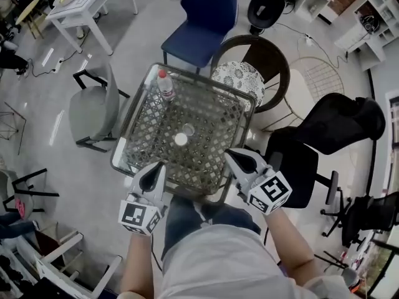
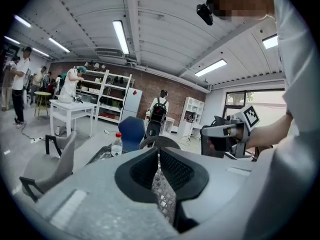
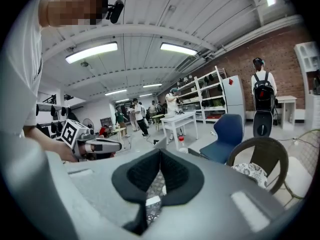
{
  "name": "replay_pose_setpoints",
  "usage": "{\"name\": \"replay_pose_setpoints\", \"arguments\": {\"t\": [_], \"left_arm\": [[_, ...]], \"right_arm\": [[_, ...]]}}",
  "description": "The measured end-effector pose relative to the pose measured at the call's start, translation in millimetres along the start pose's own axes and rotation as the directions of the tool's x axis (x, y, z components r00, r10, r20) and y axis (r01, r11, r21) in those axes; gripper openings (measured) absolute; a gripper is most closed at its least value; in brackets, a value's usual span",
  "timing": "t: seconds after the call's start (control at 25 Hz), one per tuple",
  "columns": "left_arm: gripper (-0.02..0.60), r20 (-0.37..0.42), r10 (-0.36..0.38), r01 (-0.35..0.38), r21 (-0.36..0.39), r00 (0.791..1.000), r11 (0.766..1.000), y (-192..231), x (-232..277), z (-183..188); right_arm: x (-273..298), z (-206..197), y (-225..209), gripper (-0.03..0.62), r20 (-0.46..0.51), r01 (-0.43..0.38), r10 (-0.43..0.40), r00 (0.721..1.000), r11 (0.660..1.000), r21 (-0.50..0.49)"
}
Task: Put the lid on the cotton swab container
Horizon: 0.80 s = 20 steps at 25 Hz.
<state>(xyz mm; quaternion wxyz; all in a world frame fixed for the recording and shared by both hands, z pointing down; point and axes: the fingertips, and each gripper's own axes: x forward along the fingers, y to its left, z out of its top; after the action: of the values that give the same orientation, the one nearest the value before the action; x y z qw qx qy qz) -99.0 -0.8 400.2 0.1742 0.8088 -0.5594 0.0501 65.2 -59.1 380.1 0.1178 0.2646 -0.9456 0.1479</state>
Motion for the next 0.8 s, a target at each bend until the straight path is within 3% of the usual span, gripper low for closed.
{"name": "replay_pose_setpoints", "arguments": {"t": [0.12,0.24,0.52,0.8], "left_arm": [[0.015,-0.07,-0.047,0.047,0.007,0.996,0.999,18.8,15.0,-21.8],[0.094,-0.153,-0.099,0.102,0.015,0.983,0.995,30.3,30.5,-49.4],[0.203,-0.305,-0.193,0.214,0.036,0.933,0.976,60.0,68.1,-115.7],[0.251,-0.405,-0.236,0.293,0.086,0.883,0.952,74.9,106.5,-180.2]], "right_arm": [[24.0,-8.0,-8.8,0.005,-0.023,0.027,-0.027,0.999,1.0,0.001],[45.2,-21.1,-18.9,0.006,-0.059,0.05,-0.049,0.997,0.999,0.009],[93.0,-54.7,-39.4,0.057,-0.143,0.096,-0.09,0.986,0.995,0.039],[124.0,-102.6,-53.8,0.114,-0.249,0.147,-0.126,0.96,0.987,0.068]]}}
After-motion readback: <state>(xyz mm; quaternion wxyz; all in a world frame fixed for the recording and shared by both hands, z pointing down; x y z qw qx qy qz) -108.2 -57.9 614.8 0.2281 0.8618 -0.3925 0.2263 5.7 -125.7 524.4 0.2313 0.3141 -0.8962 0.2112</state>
